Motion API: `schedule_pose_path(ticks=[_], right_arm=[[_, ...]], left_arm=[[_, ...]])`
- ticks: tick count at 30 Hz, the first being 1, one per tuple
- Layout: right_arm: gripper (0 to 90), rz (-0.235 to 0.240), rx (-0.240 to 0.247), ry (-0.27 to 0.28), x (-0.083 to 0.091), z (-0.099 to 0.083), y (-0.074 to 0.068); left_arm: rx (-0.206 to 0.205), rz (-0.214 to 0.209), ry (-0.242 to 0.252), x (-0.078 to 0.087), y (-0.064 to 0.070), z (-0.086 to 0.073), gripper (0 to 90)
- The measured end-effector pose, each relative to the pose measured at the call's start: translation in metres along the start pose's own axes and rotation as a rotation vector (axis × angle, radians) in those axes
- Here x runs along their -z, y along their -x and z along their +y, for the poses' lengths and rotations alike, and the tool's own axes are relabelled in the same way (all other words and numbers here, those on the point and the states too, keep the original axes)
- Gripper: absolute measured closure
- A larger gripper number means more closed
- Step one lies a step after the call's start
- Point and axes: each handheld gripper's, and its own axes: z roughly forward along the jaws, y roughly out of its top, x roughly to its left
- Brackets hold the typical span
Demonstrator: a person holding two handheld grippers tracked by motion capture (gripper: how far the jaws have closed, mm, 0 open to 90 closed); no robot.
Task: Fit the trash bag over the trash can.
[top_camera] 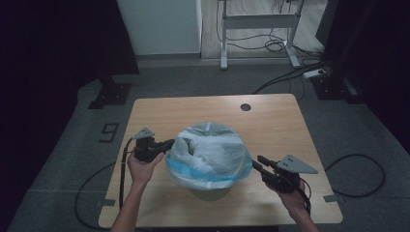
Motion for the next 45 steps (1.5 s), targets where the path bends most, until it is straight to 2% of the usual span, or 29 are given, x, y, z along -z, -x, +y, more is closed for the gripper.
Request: schedule_pose_path(ticks=[2,4,8,9,12,16,19,21,24,27,33,36,38,42,45], right_arm=[[63.8,0.033,0.011,0.035,0.013,0.005,-0.007],[62.5,0.087,0.030,0.063,0.024,0.011,-0.018],[59.8,0.203,0.085,0.083,0.033,0.026,-0.043],[59.1,0.241,0.097,0.083,0.032,0.030,-0.049],[57.8,0.306,0.146,0.074,0.025,0.042,-0.066],[57.4,0.360,0.192,0.052,0.005,0.053,-0.082],[57.5,0.384,0.215,0.022,-0.009,0.055,-0.088],[60.5,0.399,0.225,0.006,-0.016,0.056,-0.091],[76.3,0.406,0.252,-0.016,-0.019,0.055,-0.096],[88.8,0.417,0.253,-0.018,-0.015,0.053,-0.097],[89.0,0.477,0.271,-0.011,0.002,0.042,-0.108],[89.0,0.491,0.294,-0.034,0.003,0.031,-0.113],[89.0,0.488,0.310,-0.075,-0.001,0.018,-0.114],[89.0,0.477,0.298,-0.147,-0.014,-0.011,-0.107],[89.0,0.453,0.264,-0.189,-0.026,-0.029,-0.094]], left_arm=[[-0.010,0.000,0.022,0.003,0.001,0.000,85.2],[-0.014,0.000,0.036,0.005,0.001,0.000,85.2],[-0.016,-0.005,0.044,0.006,0.004,0.002,85.3],[-0.018,-0.008,0.043,0.006,0.005,0.003,85.3],[-0.021,-0.009,0.041,0.006,0.006,0.004,85.3],[-0.020,-0.015,0.035,0.004,0.007,0.004,85.3],[-0.021,-0.016,0.033,0.004,0.007,0.004,85.4],[-0.019,-0.015,0.035,0.005,0.006,0.004,85.4],[-0.020,-0.013,0.039,0.006,0.006,0.004,85.3],[-0.018,-0.013,0.043,0.007,0.006,0.004,85.4],[-0.020,-0.013,0.037,0.007,0.007,0.002,85.7],[-0.022,-0.013,0.030,0.007,0.007,0.001,85.8],[-0.018,-0.010,0.024,0.006,0.007,0.000,86.0],[-0.024,-0.003,0.003,0.005,0.005,-0.002,86.3],[-0.019,-0.002,-0.007,0.002,0.005,-0.004,86.4]])
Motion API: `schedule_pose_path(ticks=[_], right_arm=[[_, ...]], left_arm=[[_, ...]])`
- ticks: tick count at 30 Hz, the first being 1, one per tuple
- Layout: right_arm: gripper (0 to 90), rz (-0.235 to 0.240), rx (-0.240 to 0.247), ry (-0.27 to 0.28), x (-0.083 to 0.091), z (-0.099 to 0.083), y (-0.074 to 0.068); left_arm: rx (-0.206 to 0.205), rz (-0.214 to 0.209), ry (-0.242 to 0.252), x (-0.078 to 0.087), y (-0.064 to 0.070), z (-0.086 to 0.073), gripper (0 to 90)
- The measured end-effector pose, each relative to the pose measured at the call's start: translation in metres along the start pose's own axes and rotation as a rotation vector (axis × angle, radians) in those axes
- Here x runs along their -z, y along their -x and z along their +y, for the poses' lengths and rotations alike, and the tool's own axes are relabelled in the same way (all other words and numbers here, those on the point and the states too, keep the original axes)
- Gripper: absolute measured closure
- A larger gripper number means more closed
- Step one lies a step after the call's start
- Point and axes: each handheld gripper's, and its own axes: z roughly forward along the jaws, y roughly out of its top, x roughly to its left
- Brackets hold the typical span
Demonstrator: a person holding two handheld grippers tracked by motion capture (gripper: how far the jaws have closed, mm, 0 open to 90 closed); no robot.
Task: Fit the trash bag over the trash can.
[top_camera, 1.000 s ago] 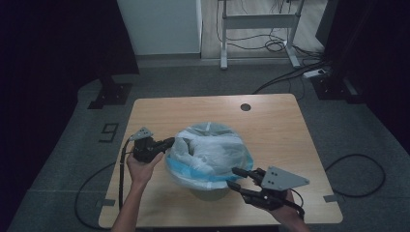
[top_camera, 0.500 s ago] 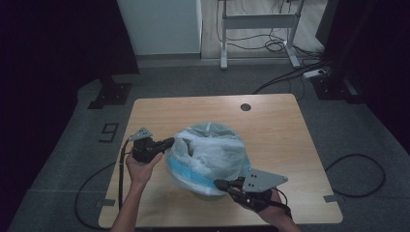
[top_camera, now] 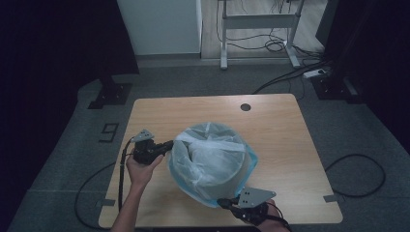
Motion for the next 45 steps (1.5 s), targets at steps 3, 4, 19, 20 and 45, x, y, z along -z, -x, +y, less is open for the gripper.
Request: schedule_pose_path(ticks=[3,4,19,20,45], right_arm=[[89.0,-0.009,-0.055,-0.021,-0.008,-0.019,0.015],[89.0,-0.013,-0.068,-0.023,-0.010,-0.023,0.018],[77.7,-0.032,-0.133,-0.006,-0.018,-0.050,0.035],[68.9,-0.049,-0.132,0.023,-0.015,-0.049,0.033],[41.0,-0.180,-0.237,0.263,0.048,-0.054,0.040]], left_arm=[[-0.001,-0.002,-0.013,-0.003,-0.001,-0.002,86.4],[0.000,-0.001,-0.017,-0.004,-0.001,-0.003,86.5],[0.014,0.005,-0.037,-0.010,-0.004,-0.009,80.5],[0.010,0.010,-0.020,-0.008,-0.004,-0.009,72.9],[-0.204,-0.081,0.170,0.064,0.017,0.012,35.2]])
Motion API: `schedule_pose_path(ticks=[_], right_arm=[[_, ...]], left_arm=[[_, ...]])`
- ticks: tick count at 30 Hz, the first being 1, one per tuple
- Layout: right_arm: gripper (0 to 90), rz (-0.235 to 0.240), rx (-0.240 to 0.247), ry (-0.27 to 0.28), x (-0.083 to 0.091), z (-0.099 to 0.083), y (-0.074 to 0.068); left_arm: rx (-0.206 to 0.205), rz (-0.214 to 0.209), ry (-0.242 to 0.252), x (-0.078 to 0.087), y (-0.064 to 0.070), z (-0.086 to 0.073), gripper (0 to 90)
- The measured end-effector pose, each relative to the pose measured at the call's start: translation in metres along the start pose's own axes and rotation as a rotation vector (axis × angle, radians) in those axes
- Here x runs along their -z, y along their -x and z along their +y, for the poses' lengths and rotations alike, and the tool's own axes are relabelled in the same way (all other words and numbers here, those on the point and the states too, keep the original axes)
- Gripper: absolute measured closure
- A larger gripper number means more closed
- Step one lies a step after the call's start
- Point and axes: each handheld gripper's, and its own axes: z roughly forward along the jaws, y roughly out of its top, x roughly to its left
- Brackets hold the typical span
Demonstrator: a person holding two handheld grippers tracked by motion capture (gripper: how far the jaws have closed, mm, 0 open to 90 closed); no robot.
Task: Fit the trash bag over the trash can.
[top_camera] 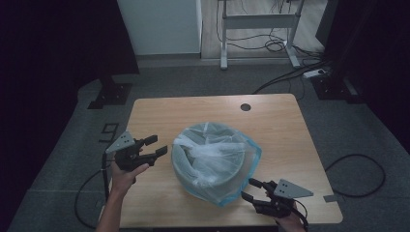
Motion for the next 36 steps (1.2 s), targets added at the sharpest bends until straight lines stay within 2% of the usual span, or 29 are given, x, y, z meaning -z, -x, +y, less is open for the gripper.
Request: schedule_pose_path(ticks=[6,10,21,24,25,26,27,32,36], right_arm=[[41.5,-0.017,-0.016,0.013,0.009,-0.002,0.006],[41.8,-0.015,-0.017,0.010,0.011,-0.003,0.007],[43.2,-0.013,-0.016,-0.009,0.012,-0.007,0.005],[43.4,-0.013,-0.018,-0.009,0.012,-0.008,0.004],[43.4,-0.012,-0.018,-0.011,0.012,-0.008,0.004],[43.6,-0.012,-0.017,-0.012,0.012,-0.008,0.004],[43.9,-0.013,-0.016,-0.013,0.013,-0.008,0.004],[44.3,-0.012,-0.016,-0.012,0.013,-0.008,0.005],[45.0,-0.006,-0.015,-0.013,0.013,-0.008,0.004]], left_arm=[[-0.080,-0.050,-0.041,-0.007,0.014,0.018,35.6],[-0.119,-0.094,-0.074,-0.015,0.022,0.028,34.9],[-0.193,-0.214,-0.135,-0.041,0.033,0.054,35.4],[-0.219,-0.228,-0.180,-0.053,0.036,0.061,36.0],[-0.219,-0.228,-0.180,-0.053,0.036,0.061,36.6],[-0.237,-0.236,-0.213,-0.061,0.039,0.065,39.1],[-0.244,-0.243,-0.224,-0.064,0.040,0.066,41.9],[-0.253,-0.269,-0.270,-0.077,0.045,0.069,46.3],[-0.253,-0.281,-0.281,-0.083,0.048,0.069,47.1]])
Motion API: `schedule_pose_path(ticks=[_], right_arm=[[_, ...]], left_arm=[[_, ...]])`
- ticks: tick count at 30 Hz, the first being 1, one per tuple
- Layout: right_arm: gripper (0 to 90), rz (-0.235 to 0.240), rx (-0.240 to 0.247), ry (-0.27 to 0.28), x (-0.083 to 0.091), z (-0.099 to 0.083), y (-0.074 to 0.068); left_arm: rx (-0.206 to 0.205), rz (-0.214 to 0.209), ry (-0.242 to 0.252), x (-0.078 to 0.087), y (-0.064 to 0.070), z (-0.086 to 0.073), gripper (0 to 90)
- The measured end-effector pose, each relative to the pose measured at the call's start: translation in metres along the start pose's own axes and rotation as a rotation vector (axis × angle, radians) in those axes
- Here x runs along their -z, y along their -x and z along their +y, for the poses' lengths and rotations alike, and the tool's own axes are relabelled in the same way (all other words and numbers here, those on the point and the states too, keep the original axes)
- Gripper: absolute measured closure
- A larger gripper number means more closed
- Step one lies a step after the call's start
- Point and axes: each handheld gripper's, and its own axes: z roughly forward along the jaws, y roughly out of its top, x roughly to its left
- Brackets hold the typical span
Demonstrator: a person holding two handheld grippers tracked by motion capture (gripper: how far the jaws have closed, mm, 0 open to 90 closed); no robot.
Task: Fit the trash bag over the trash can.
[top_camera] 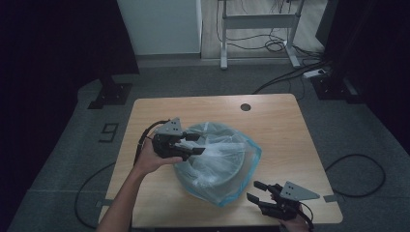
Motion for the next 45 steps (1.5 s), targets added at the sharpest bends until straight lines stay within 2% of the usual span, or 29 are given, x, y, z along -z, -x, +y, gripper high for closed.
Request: schedule_pose_path(ticks=[6,16,24,32,34,40,45], right_arm=[[45.9,0.005,0.000,-0.005,-0.002,0.000,0.000],[47.2,0.012,0.000,-0.013,-0.003,-0.001,0.001],[47.6,0.012,0.003,-0.009,-0.002,0.000,0.000],[47.7,0.013,0.003,-0.011,-0.002,0.001,0.000],[47.7,0.013,0.004,-0.013,-0.002,0.001,0.000],[47.8,0.011,0.006,-0.014,-0.002,0.001,0.000],[47.7,0.009,0.003,-0.015,-0.002,0.001,0.001]], left_arm=[[-0.007,-0.016,-0.020,-0.005,0.000,0.005,48.8],[-0.022,-0.056,-0.107,-0.029,-0.003,0.021,56.6],[-0.049,-0.057,-0.275,-0.056,0.001,0.033,67.3],[-0.075,-0.049,-0.429,-0.072,0.008,0.035,66.0],[-0.085,-0.045,-0.433,-0.073,0.009,0.035,63.6],[-0.069,-0.055,-0.319,-0.055,0.006,0.035,56.0],[-0.050,-0.050,-0.272,-0.038,0.002,0.031,55.5]])
